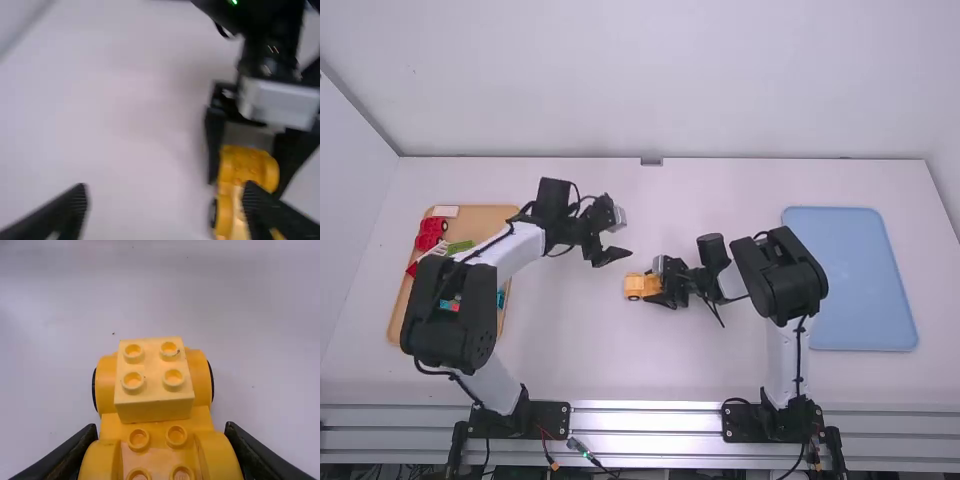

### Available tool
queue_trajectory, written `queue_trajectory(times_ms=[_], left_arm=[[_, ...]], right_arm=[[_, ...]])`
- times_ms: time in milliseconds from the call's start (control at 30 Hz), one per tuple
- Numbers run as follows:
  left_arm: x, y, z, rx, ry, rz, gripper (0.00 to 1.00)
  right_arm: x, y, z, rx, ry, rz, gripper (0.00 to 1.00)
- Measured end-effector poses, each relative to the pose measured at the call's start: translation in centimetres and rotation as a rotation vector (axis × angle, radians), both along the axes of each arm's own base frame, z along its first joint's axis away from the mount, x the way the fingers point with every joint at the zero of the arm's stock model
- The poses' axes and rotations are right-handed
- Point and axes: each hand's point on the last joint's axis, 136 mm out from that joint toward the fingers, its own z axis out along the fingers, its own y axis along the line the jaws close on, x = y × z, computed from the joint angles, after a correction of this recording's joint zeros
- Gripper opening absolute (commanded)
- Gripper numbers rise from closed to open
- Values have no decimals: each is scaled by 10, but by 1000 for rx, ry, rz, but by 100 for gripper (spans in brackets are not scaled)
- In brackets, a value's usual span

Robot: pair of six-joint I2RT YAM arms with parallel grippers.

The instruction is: Assemble lego blocks to make yellow taxi

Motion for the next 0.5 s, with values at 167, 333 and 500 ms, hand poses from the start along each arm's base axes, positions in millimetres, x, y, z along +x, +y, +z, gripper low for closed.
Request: queue_trajectory(times_ms=[167, 333, 500], left_arm=[[16, 21, 15, -13, 132, 172, 99], [24, 36, 5, -6, 261, 350, 99], [37, 58, -6, 32, 329, 556, 99]], right_arm=[[1, 0, -1, -4, 12, -13, 99], [3, -4, 1, -34, 71, -58, 99], [0, -19, 6, -156, 126, -117, 99]])
